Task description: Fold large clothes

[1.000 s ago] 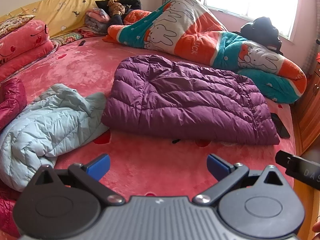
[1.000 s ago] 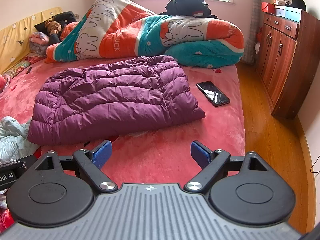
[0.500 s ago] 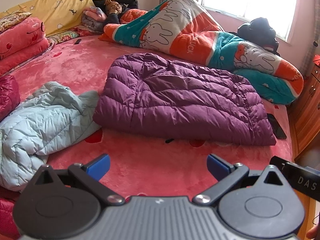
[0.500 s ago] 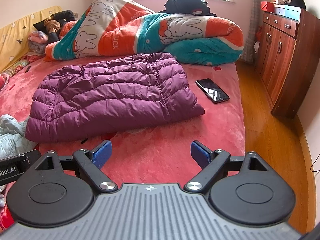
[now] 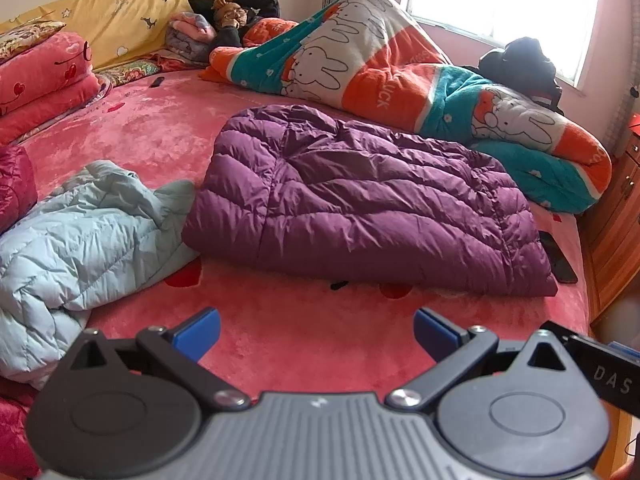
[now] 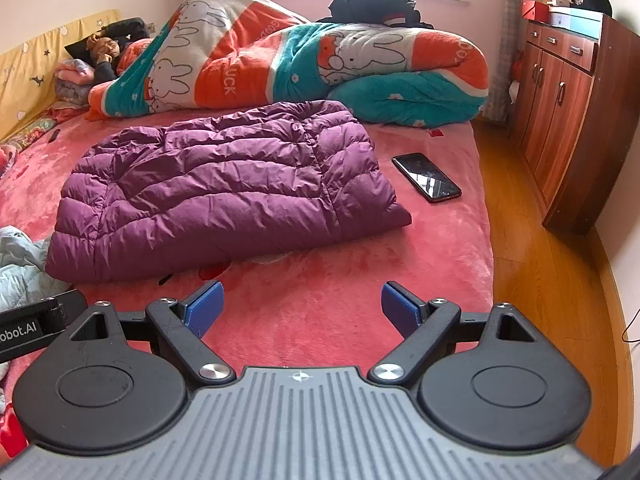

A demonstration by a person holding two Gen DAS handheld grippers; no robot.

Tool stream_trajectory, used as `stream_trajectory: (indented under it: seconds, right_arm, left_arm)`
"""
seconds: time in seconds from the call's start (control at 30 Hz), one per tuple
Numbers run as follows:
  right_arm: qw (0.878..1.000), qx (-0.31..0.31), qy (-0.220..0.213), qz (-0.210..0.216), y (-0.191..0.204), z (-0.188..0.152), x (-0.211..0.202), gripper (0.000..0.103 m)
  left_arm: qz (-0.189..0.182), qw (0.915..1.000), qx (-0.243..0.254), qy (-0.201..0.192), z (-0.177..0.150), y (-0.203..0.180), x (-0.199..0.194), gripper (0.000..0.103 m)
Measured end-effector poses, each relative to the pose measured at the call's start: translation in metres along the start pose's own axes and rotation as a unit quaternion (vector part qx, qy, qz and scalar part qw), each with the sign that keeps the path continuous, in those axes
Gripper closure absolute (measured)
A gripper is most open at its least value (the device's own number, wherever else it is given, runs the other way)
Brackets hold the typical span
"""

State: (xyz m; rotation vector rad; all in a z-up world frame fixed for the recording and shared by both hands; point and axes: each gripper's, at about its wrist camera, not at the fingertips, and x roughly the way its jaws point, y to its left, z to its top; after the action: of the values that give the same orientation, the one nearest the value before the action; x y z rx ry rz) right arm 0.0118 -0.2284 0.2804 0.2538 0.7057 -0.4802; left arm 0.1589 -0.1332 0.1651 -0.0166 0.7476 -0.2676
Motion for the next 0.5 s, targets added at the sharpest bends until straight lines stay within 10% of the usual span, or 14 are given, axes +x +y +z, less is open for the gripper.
stream_trajectory:
  seconds: [0.5]
  right_arm:
    - [1.000, -0.007, 0.009, 0.003, 0.001, -0.005, 0.008, 0.000]
  left_arm:
    - [-0.007, 0.9998, -0.011, 0.013, -0.011, 0.008, 0.015, 0.001]
